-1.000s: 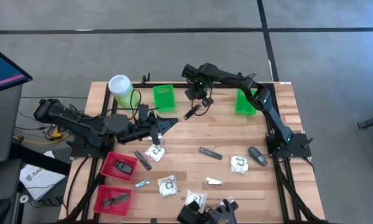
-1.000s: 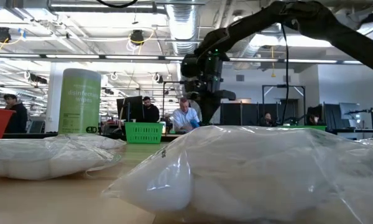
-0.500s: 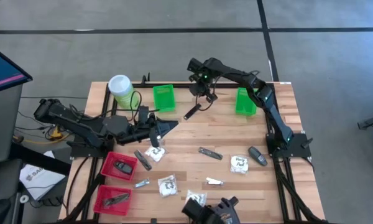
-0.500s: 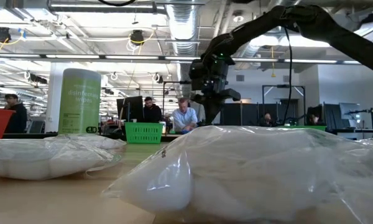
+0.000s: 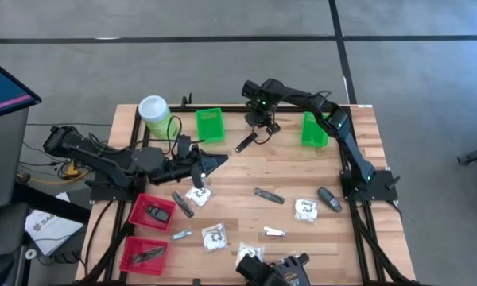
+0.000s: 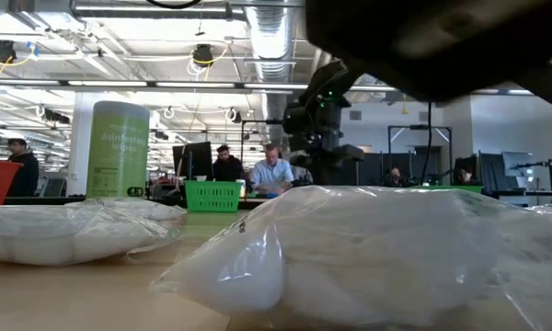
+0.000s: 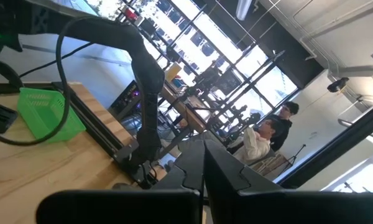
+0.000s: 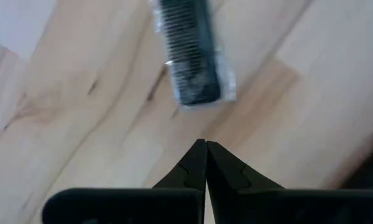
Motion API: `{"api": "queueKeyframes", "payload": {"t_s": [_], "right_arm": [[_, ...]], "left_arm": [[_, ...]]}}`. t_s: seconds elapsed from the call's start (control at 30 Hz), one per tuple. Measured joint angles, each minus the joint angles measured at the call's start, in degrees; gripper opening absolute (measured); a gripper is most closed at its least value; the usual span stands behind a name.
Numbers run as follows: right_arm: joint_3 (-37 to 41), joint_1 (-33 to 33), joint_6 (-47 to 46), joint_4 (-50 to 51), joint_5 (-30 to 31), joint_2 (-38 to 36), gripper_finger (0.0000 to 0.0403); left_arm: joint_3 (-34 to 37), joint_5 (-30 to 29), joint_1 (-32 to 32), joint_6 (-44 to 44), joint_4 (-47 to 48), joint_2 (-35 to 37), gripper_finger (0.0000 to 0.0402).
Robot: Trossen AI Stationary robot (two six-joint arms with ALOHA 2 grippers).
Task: Pick & Place Travel size toiletries
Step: Move the black comb to the center of the table
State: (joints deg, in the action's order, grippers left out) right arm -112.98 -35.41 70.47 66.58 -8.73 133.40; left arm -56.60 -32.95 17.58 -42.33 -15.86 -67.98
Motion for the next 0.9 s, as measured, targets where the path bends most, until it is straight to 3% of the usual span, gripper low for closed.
{"api": "queueKeyframes", "payload": {"t_s": [0.37,0.6,0.9], "right_arm": [[1.51,0.93,-0.79,-1.67,-4.77,0.00,0.0000],[5.63,1.41,-2.15,-2.39,-4.62,-0.02,0.0000],[4.15,0.51,-3.44,-3.60,-3.87,-0.02,0.0000]], "left_arm": [[0.02,0.00,-1.29,0.05,0.22,0.01,0.0000],[0.02,0.87,-1.92,0.04,0.16,0.00,0.0000],[0.02,0.87,-1.92,0.04,-0.07,0.01,0.0000]]}}
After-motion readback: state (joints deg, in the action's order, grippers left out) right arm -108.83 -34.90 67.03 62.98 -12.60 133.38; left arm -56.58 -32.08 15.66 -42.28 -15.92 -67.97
